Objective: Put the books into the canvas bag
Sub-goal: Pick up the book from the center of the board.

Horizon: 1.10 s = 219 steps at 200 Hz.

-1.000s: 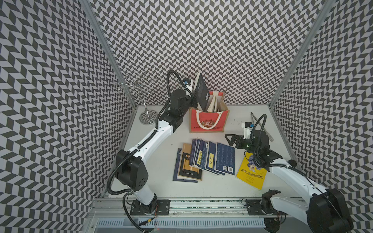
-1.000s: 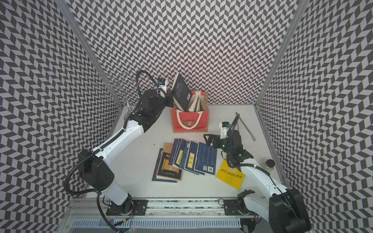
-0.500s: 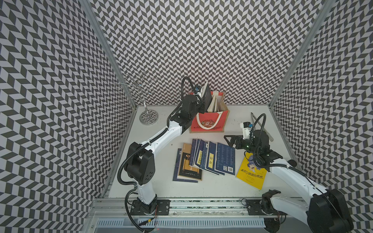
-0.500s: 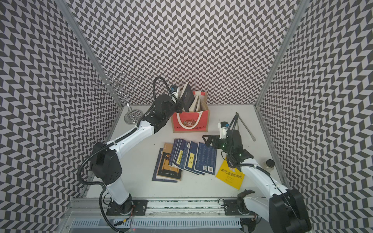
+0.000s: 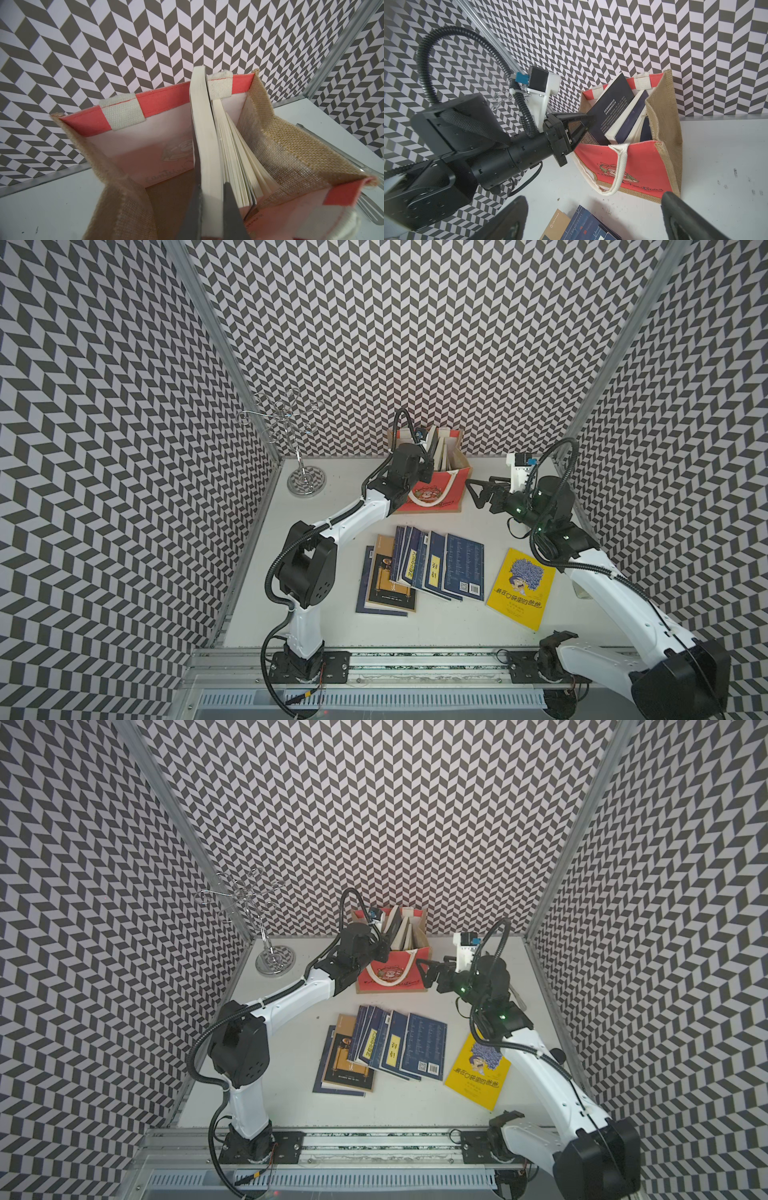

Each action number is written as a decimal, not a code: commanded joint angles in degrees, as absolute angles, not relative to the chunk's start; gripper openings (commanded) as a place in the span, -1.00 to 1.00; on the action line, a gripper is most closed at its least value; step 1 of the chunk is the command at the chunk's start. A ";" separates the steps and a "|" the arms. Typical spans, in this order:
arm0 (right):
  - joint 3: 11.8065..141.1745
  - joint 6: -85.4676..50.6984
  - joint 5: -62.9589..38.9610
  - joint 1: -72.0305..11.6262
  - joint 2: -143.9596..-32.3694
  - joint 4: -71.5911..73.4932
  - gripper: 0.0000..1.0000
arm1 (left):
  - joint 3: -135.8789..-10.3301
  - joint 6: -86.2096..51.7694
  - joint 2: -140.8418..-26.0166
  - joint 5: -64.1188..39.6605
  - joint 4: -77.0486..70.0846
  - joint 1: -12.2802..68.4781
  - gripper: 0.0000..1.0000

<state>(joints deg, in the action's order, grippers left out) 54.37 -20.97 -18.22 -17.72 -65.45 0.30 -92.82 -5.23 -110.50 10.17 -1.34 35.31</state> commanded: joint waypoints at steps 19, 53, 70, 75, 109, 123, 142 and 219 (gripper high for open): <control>54.77 -19.42 -15.63 -18.47 -66.53 -2.23 0.99 | -98.38 -7.01 -111.53 6.99 -5.28 36.12 -1.00; 54.67 -19.60 -13.70 -18.46 -66.51 -3.07 0.99 | -100.51 -7.11 -113.18 5.86 -4.06 36.56 -0.85; 54.67 -19.77 -13.11 -18.46 -66.61 -3.27 0.99 | -100.92 -7.06 -113.62 5.48 -3.66 36.65 -0.76; 54.67 -19.78 -13.00 -18.46 -66.62 -3.30 0.99 | -100.94 -7.11 -113.64 5.37 -3.52 36.65 -0.74; 54.58 -20.00 -13.01 -18.46 -66.65 -3.23 0.99 | -100.79 -7.07 -114.09 4.35 -3.11 36.65 -0.57; 54.58 -19.95 -12.88 -18.42 -66.64 -3.21 0.99 | -100.91 -7.13 -114.31 3.99 -2.98 36.65 -0.53; 54.49 -20.12 -12.92 -18.37 -66.66 -3.16 0.99 | -101.20 -7.21 -114.65 2.78 -2.90 36.52 -0.35; 53.80 -20.13 -13.43 -18.37 -66.88 -2.66 0.99 | -102.47 -10.90 -114.76 -3.86 -3.47 33.24 0.34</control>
